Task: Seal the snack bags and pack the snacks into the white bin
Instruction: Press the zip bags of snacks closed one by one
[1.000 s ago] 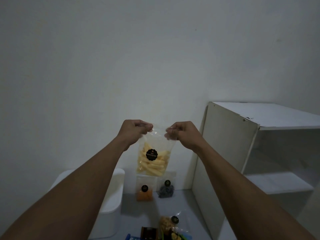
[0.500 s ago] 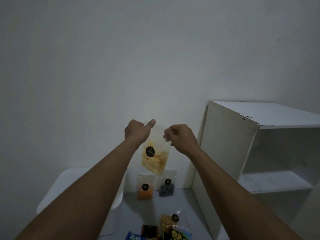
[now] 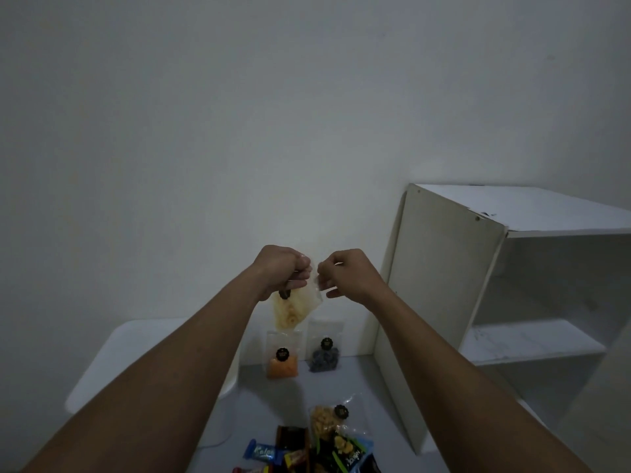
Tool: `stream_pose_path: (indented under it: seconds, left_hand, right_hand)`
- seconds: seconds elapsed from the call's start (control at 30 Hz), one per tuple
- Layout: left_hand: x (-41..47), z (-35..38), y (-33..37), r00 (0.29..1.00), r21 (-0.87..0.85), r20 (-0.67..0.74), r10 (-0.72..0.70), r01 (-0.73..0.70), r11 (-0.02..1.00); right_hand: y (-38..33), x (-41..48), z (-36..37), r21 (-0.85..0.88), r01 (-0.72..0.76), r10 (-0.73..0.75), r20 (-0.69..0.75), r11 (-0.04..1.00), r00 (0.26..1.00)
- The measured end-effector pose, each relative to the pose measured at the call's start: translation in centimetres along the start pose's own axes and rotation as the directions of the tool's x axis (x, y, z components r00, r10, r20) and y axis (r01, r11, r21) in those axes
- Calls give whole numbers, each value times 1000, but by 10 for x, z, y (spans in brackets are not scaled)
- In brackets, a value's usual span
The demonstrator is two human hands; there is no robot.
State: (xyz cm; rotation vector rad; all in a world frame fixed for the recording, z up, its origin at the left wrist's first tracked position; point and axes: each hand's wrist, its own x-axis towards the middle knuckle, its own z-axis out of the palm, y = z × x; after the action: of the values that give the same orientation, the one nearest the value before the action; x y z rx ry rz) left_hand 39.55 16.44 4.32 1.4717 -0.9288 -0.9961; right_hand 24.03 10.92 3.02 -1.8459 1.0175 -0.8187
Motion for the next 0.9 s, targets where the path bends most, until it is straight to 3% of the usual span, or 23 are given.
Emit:
stream_pose_path:
  seconds: [0.13,0.3,0.63,0.73,0.9]
  left_hand:
    - [7,-7,-13,999,47,-31,-23,25,999]
    - [6,-3,-17,999,92,42,-32,28,995]
    - [19,-3,-23,991,0,50,-127,127,992]
    - [27,-5,-23,991,-10,-18,-135,135,991]
    - [41,-7,-28,986,-46,-108,-125,120,992]
  right_hand:
    - [10,-1,-1,-12,-23,23,29,1000,999]
    - [12,0,8,49,-48,44,84,998,996]
    - [18,12,9,32,-44,40,114,998,993]
    - [29,15,16,4,20,-20,57,1000,998]
    - [61,18,33,-56,37,-31,94,998,995]
